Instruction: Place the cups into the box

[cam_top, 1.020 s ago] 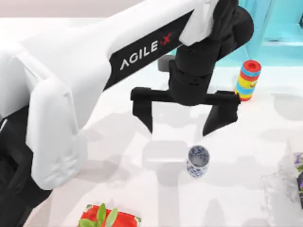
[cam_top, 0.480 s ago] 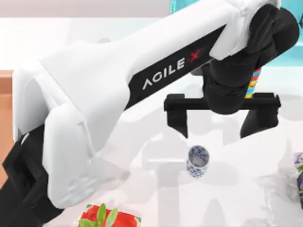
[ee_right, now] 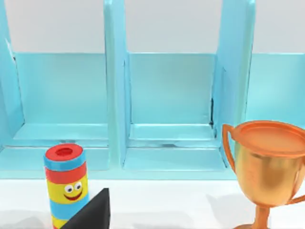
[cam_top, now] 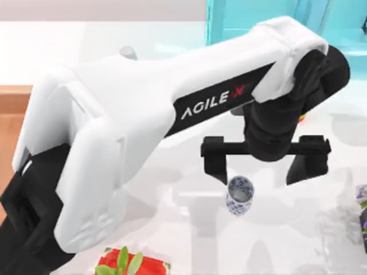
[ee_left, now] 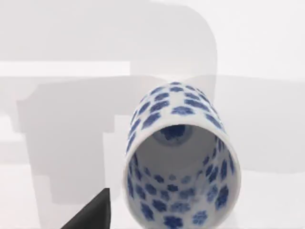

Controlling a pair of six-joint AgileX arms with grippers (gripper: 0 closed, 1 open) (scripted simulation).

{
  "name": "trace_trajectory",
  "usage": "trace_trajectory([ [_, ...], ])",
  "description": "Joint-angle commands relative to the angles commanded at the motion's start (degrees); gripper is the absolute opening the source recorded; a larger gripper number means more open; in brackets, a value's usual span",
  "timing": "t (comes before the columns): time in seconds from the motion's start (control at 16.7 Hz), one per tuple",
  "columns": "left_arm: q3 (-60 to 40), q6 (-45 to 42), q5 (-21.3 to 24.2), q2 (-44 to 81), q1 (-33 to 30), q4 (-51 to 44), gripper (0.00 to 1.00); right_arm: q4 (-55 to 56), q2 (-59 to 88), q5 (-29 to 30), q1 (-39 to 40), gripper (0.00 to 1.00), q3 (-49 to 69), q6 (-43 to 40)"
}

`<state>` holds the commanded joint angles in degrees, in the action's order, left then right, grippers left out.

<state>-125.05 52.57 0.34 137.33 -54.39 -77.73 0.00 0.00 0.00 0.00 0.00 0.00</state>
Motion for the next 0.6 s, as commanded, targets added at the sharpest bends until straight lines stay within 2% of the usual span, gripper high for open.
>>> trace_trajectory([
  [0.3, 10.6, 0.1, 0.0, -0.3, -0.1, 10.3, 1.0, 0.0, 0.0, 0.0, 0.0, 1.0, 0.0, 0.0],
  [0.6, 11.6, 0.1, 0.0, -0.3, -0.1, 11.2, 1.0, 0.0, 0.0, 0.0, 0.0, 1.0, 0.0, 0.0],
])
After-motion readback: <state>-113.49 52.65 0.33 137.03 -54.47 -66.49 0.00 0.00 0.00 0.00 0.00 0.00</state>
